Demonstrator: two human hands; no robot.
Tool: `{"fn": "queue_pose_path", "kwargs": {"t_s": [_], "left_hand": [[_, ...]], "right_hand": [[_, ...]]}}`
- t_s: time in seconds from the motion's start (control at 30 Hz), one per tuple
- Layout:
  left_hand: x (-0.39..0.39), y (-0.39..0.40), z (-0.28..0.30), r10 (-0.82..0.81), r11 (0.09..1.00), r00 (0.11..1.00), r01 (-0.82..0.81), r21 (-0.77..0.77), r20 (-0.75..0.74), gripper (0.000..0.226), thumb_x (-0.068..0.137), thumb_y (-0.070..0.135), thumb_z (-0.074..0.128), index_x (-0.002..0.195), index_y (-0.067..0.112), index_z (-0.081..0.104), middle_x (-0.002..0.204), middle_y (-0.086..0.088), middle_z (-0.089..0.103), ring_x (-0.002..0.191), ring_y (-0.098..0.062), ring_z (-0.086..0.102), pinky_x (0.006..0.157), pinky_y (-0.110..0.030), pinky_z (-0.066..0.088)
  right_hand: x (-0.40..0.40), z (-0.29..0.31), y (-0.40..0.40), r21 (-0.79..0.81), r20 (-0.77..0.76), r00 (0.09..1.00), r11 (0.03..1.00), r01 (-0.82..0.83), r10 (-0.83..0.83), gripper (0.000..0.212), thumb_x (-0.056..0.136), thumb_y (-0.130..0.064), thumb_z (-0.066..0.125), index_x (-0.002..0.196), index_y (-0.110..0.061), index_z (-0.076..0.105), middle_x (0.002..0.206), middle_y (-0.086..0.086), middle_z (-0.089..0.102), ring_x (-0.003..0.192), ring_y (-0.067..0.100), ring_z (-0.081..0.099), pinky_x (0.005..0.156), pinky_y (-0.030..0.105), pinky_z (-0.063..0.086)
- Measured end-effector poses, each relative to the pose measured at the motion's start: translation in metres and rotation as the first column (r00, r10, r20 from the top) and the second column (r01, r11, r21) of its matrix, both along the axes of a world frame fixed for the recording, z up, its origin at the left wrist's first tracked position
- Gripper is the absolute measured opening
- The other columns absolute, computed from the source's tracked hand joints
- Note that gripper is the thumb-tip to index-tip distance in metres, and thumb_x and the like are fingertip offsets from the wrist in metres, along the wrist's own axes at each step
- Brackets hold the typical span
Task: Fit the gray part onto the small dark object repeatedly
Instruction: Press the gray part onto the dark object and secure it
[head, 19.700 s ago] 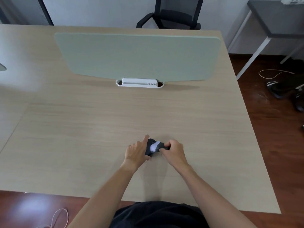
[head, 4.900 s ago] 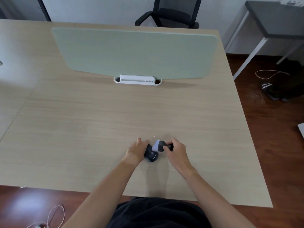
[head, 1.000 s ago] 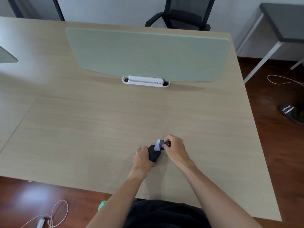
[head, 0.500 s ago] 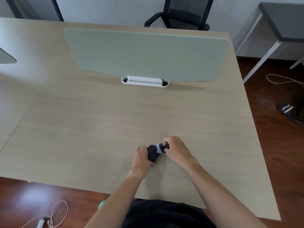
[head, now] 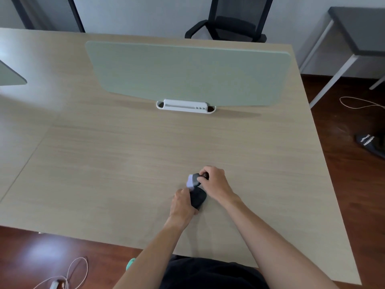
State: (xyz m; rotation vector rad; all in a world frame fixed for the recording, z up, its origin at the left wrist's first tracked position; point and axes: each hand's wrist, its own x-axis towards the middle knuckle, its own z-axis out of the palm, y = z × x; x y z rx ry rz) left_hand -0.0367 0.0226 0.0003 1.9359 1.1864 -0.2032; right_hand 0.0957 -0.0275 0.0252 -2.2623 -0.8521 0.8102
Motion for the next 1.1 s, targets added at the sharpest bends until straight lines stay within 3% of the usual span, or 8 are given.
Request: {"fn": "queue_pose_path", "kwargs": {"t_s": [0.1,0.23,0.33,0.43,0.67,0.83,0.93,1.1], "left_hand": [[0.000,0.001,0.001,0.022,1.000,1.000,-0.022,-0.013,0.001,0.056,0.051,0.004,0.082,0.103,0.011,0.064,0.098,-0.004,0.064,0.088,-0.023,0.061,0.071,-0.034,0.054],[0.001,0.001,0.001,0.024,0.999,0.999,-0.023,-0.022,0.022,0.054,0.050,-0.001,0.081,0.101,0.010,0.067,0.099,-0.006,0.066,0.089,-0.026,0.062,0.072,-0.035,0.056],[0.002,0.001,0.002,0.011,1.000,1.000,-0.011,-0.008,0.024,0.051,0.051,0.000,0.081,0.099,0.008,0.067,0.096,-0.006,0.068,0.088,-0.026,0.062,0.072,-0.036,0.056],[0.002,0.001,0.004,0.023,0.999,0.999,-0.022,-0.023,0.039,0.051,0.051,-0.002,0.080,0.098,0.010,0.065,0.091,-0.002,0.064,0.086,-0.024,0.060,0.070,-0.035,0.055],[0.002,-0.002,0.002,0.014,1.000,1.000,-0.015,0.023,0.028,0.048,0.049,0.000,0.078,0.094,0.006,0.064,0.090,-0.008,0.065,0.084,-0.029,0.061,0.068,-0.042,0.056],[0.002,-0.002,0.007,-0.017,0.998,1.000,0.017,0.056,0.001,0.039,0.058,0.003,0.078,0.092,0.003,0.060,0.093,-0.010,0.065,0.085,-0.032,0.062,0.067,-0.039,0.052],[-0.001,-0.001,0.010,0.030,1.000,1.000,-0.030,0.005,0.006,0.039,0.054,0.005,0.080,0.086,0.003,0.057,0.084,-0.009,0.060,0.071,-0.027,0.054,0.055,-0.034,0.044],[-0.006,-0.001,0.007,0.093,0.996,0.995,-0.092,-0.017,0.026,0.043,0.050,0.009,0.080,0.088,0.004,0.059,0.083,-0.012,0.063,0.067,-0.023,0.050,0.054,-0.032,0.043]], "right_hand": [[0.005,-0.008,-0.006,-0.129,0.004,1.000,0.992,0.003,-0.002,0.012,0.087,-0.018,0.060,0.080,-0.008,0.062,0.084,0.011,0.067,0.077,0.030,0.061,0.066,0.035,0.051],[0.026,-0.004,-0.022,-0.300,0.065,0.998,0.954,0.028,-0.009,0.017,0.083,-0.008,0.048,0.076,-0.008,0.063,0.085,0.016,0.065,0.071,0.033,0.061,0.059,0.032,0.048],[0.026,0.001,-0.019,-0.153,0.001,0.993,0.982,0.114,-0.115,0.017,0.085,-0.015,0.057,0.074,-0.005,0.066,0.071,0.009,0.061,0.064,0.025,0.057,0.054,0.029,0.044],[0.011,0.000,-0.018,-0.007,-0.130,0.975,0.983,0.182,-0.181,0.016,0.084,-0.019,0.065,0.074,-0.006,0.069,0.066,0.005,0.063,0.063,0.026,0.063,0.062,0.036,0.054],[0.014,-0.010,-0.039,-0.216,-0.003,1.000,0.976,0.010,-0.011,0.011,0.081,-0.010,0.060,0.082,-0.009,0.072,0.084,0.010,0.069,0.078,0.028,0.066,0.068,0.036,0.056],[0.000,-0.002,-0.033,0.010,-0.179,0.960,0.975,0.221,-0.216,0.008,0.082,-0.013,0.062,0.078,-0.010,0.068,0.067,0.004,0.063,0.066,0.028,0.064,0.063,0.033,0.053],[-0.011,-0.013,-0.041,-0.063,-0.247,0.932,0.964,0.257,-0.265,0.007,0.084,-0.012,0.062,0.084,-0.011,0.069,0.075,0.008,0.064,0.066,0.023,0.059,0.063,0.027,0.049],[-0.006,-0.014,-0.055,-0.150,-0.111,0.954,0.954,0.260,-0.278,0.012,0.085,-0.010,0.056,0.086,-0.008,0.069,0.088,0.009,0.064,0.079,0.025,0.060,0.065,0.027,0.044]]}}
